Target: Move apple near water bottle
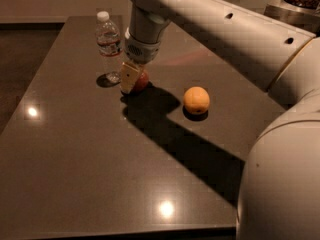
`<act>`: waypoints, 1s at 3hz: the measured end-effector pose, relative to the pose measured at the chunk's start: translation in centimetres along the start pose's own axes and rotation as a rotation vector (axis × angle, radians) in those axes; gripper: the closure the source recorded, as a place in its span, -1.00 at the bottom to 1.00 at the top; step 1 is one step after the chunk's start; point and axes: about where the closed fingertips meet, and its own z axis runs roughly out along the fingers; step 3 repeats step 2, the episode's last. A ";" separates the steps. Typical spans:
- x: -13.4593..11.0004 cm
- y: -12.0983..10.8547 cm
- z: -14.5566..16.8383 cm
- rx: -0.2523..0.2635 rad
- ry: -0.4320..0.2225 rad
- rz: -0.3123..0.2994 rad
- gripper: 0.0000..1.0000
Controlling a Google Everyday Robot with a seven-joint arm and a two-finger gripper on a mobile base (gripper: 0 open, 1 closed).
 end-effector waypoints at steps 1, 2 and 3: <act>0.2 -0.5 -0.7 -0.003 -0.012 0.006 -1.00; 0.2 -0.5 -0.7 -0.003 -0.013 0.006 -1.00; 0.2 -0.5 -0.7 -0.003 -0.013 0.006 -1.00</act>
Offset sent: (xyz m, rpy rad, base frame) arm 0.0020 -0.0051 0.0052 0.0112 -0.0006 -0.0033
